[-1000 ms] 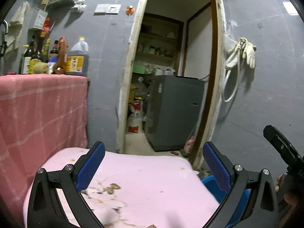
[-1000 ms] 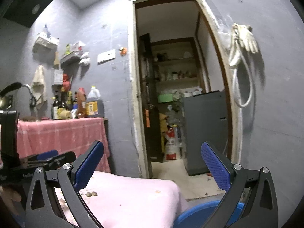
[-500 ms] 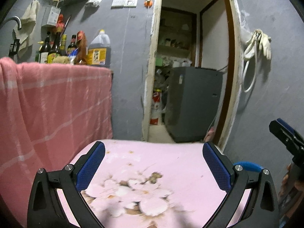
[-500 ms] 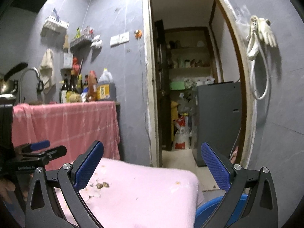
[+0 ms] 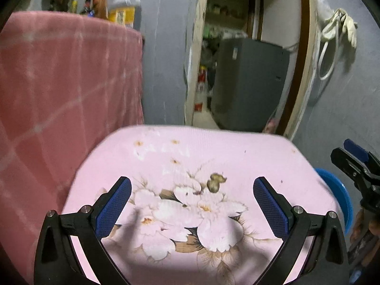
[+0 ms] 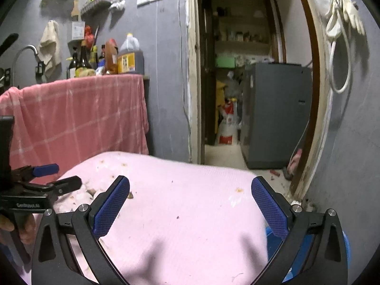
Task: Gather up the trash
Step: 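Move both open tools back over the remaining small shells, then grasp a small brown shell with the left tool while the right tool grasps another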
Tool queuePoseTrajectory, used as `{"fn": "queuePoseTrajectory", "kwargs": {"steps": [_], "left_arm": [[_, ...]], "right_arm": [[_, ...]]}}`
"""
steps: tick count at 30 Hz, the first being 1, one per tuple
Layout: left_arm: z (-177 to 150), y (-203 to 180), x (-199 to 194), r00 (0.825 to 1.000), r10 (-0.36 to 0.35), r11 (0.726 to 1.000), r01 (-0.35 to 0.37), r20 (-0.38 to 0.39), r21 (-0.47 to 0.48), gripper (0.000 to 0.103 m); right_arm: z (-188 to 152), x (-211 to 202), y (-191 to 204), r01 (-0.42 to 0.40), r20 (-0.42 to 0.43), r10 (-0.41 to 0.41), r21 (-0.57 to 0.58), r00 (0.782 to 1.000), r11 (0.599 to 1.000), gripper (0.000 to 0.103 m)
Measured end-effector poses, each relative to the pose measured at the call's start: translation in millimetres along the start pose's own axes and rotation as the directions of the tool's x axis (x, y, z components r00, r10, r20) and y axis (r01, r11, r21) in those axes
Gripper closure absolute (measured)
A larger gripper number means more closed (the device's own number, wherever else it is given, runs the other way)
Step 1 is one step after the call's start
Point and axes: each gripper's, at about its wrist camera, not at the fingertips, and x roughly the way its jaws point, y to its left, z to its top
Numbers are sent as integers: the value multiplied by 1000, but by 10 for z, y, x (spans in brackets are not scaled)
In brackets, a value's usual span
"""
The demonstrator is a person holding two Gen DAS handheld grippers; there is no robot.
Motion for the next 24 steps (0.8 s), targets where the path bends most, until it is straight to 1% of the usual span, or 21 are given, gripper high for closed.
{"fn": "queuePoseTrajectory", "kwargs": {"steps": [4,6,8,10,11,13,14,15,16,19,21,23,24], "left_arm": [[0,-9,197,998,2,1000,-1,-68,6,3],[-15,-20,302,994,-9,1000,10,-107,12,4],[-14,-16,404,989,-20,1000,23,-146,17,11],[-4,-12,497,982,-40,999,44,-186,17,25],[-6,-13,533,978,-46,999,51,-202,18,29],[-9,-29,616,971,-54,997,64,-231,34,46],[-4,-34,651,969,-56,997,67,-241,40,49],[2,-38,686,966,-60,996,73,-252,42,55],[9,-38,716,963,-67,996,80,-261,40,59],[39,-36,755,959,-89,994,103,-267,38,65],[58,-47,783,953,-113,991,129,-280,38,69],[66,-54,807,947,-129,988,147,-294,41,76],[72,-52,818,946,-128,988,146,-297,41,82]], "right_arm": [[-54,155,-34,-3,-54,3,7,999,1000,0],[-77,246,-79,-7,-88,9,22,996,1000,0],[-88,317,-124,-16,-114,20,40,993,999,0],[-91,404,-171,-26,-145,34,59,989,998,0],[-88,453,-190,-33,-163,43,65,986,997,0],[-71,544,-202,-43,-196,55,66,979,997,0],[-67,596,-203,-49,-215,61,62,975,997,0],[-67,639,-198,-53,-232,65,58,971,997,0],[-74,688,-191,-59,-251,71,54,965,997,0],[-90,809,-169,-74,-306,84,45,948,996,2],[-94,869,-161,-82,-334,91,39,938,996,2],[-95,900,-148,-87,-349,93,33,932,996,3],[-91,915,-144,-92,-356,95,28,930,995,3]]}}
